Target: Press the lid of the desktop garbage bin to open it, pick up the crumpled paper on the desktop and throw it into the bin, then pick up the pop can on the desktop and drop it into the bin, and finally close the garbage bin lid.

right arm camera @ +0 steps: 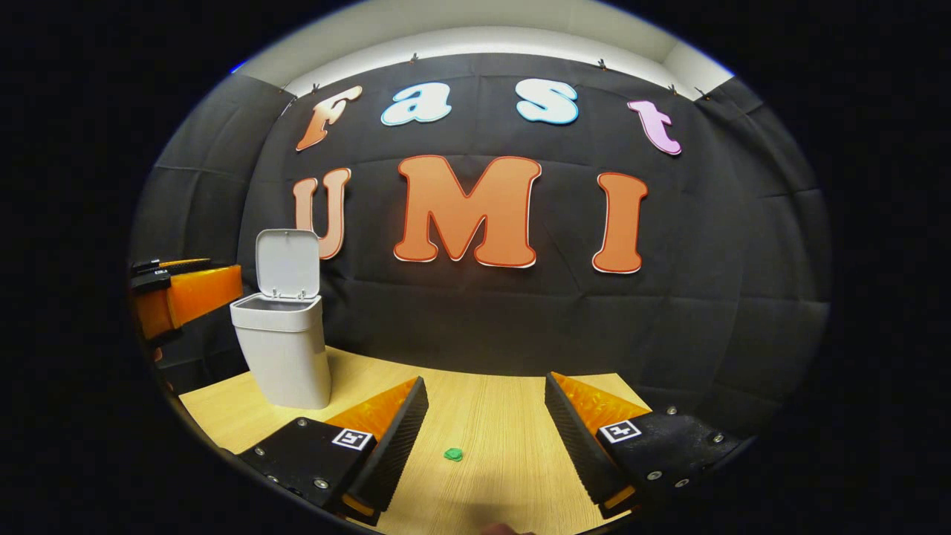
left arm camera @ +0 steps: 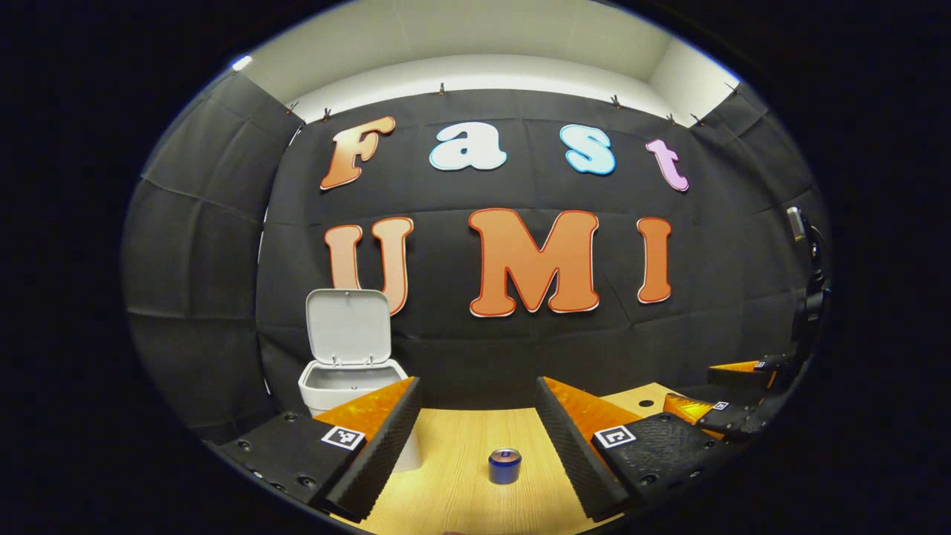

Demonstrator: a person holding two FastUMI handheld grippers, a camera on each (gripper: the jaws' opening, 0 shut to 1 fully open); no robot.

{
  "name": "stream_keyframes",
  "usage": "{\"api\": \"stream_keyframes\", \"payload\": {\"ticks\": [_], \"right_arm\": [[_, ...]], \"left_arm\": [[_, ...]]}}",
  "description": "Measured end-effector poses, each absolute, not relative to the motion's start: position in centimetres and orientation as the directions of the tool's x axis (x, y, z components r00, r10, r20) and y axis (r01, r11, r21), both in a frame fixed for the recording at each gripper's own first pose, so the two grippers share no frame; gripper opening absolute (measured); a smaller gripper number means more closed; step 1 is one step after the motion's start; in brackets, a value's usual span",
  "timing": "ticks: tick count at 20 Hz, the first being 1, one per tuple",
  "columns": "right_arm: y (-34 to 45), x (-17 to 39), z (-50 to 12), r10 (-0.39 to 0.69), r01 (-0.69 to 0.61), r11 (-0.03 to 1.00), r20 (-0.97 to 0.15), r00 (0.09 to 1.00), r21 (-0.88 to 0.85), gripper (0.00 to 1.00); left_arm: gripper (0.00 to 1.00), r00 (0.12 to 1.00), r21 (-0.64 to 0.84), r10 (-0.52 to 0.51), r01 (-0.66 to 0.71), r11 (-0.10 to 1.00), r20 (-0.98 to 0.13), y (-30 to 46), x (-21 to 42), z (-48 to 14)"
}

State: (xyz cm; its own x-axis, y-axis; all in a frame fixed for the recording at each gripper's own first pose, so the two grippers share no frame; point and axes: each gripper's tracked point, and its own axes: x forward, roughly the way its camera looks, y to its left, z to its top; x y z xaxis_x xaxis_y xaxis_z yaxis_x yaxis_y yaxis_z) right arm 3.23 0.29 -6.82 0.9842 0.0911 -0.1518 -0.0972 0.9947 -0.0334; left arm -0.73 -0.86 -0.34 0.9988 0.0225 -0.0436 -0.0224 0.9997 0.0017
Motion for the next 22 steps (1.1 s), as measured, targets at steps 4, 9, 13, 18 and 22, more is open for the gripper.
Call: {"api": "stream_keyframes", "payload": {"ticks": [4, 9, 13, 18, 22], "right_arm": [[0.1, 3.5, -7.5, 0.123, -0.128, 0.991, -0.165, 0.979, -0.022, 0.95], [0.6, 5.4, -10.3, 0.06, -0.075, 0.994, -0.192, 0.98, -0.074, 0.95], [2.8, 8.3, -16.6, 0.034, -0.075, 0.989, -0.293, 0.956, -0.128, 0.95], [5.0, 12.5, -26.2, 0.032, -0.119, 0.979, -0.447, 0.894, -0.168, 0.95], [4.2, 14.4, -33.1, 0.001, -0.107, 0.984, -0.591, 0.807, -0.144, 0.96]], "left_arm": [[0.99, 0.996, 0.02, 0.053, -0.052, 0.998, -0.065, -1.4, -1.2, -0.9], [0.96, 0.996, 0.049, -0.046, 0.05, 0.998, -0.074, -2.2, 1.1, -1.8], [0.96, 0.99, 0.05, -0.104, 0.109, 0.993, -0.094, -1.5, 3.4, -2.9], [0.96, 0.985, 0.072, -0.103, 0.114, 0.991, -0.139, 2.5, 5.6, -5.6], [0.96, 0.979, 0.097, -0.087, 0.106, 0.99, -0.186, 4.0, 7.6, -7.0]]}}
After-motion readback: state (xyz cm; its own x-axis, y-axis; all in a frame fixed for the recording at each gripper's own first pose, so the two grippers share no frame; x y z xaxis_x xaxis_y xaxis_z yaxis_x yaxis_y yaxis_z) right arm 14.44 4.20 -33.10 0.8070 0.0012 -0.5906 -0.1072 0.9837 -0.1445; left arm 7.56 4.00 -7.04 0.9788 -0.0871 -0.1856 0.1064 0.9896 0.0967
